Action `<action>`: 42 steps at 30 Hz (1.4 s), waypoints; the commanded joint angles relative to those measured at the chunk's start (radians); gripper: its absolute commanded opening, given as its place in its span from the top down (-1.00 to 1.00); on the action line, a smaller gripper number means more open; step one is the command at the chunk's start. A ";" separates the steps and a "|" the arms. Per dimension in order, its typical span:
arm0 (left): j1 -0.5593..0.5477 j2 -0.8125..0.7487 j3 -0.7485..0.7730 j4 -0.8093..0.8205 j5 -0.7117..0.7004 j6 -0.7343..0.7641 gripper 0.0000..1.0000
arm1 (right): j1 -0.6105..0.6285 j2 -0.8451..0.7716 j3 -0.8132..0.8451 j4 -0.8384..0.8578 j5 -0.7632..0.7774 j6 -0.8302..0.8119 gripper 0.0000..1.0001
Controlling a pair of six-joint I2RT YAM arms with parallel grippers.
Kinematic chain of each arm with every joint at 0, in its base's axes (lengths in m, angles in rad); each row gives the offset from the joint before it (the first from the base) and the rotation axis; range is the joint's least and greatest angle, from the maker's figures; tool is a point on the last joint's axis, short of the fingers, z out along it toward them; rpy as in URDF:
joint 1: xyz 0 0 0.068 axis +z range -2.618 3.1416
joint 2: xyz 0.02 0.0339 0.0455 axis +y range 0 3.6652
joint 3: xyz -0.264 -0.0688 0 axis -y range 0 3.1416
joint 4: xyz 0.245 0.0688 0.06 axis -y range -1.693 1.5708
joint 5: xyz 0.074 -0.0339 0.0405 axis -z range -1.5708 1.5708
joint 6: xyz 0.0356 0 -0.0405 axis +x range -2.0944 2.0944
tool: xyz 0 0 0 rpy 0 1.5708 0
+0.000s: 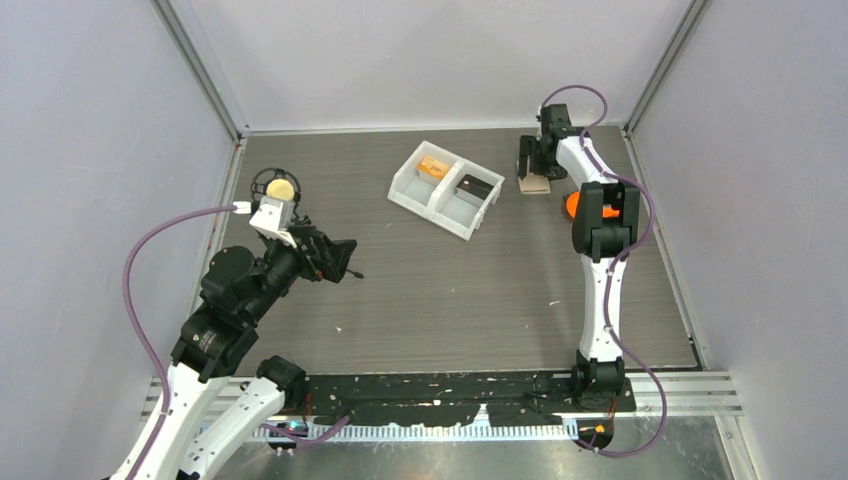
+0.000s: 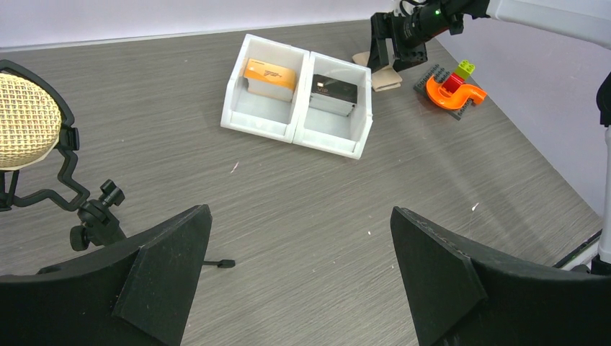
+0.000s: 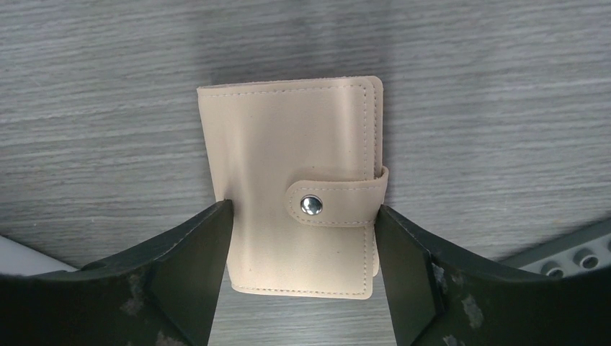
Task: Take the credit cards out of the card holder
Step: Move the card holder to the center of the board.
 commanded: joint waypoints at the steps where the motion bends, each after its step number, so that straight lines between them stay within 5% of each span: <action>1: -0.003 -0.002 -0.001 0.032 -0.005 0.000 -0.99 | 0.004 -0.074 -0.082 -0.077 -0.026 0.018 -0.50; 12: -0.003 -0.006 -0.002 0.030 -0.011 0.001 -0.99 | 0.010 -0.364 -0.491 0.022 -0.075 0.117 -0.26; 22: -0.003 -0.008 0.004 0.023 -0.024 -0.007 -0.99 | 0.107 -0.607 -0.843 0.072 0.057 0.188 -0.18; 35: -0.003 -0.018 0.005 0.015 -0.062 -0.007 -0.98 | 0.286 -0.859 -1.132 0.050 0.156 0.329 -0.10; 42: -0.003 -0.014 0.005 0.008 -0.101 -0.001 -0.98 | 0.520 -0.923 -1.228 0.043 0.169 0.401 -0.08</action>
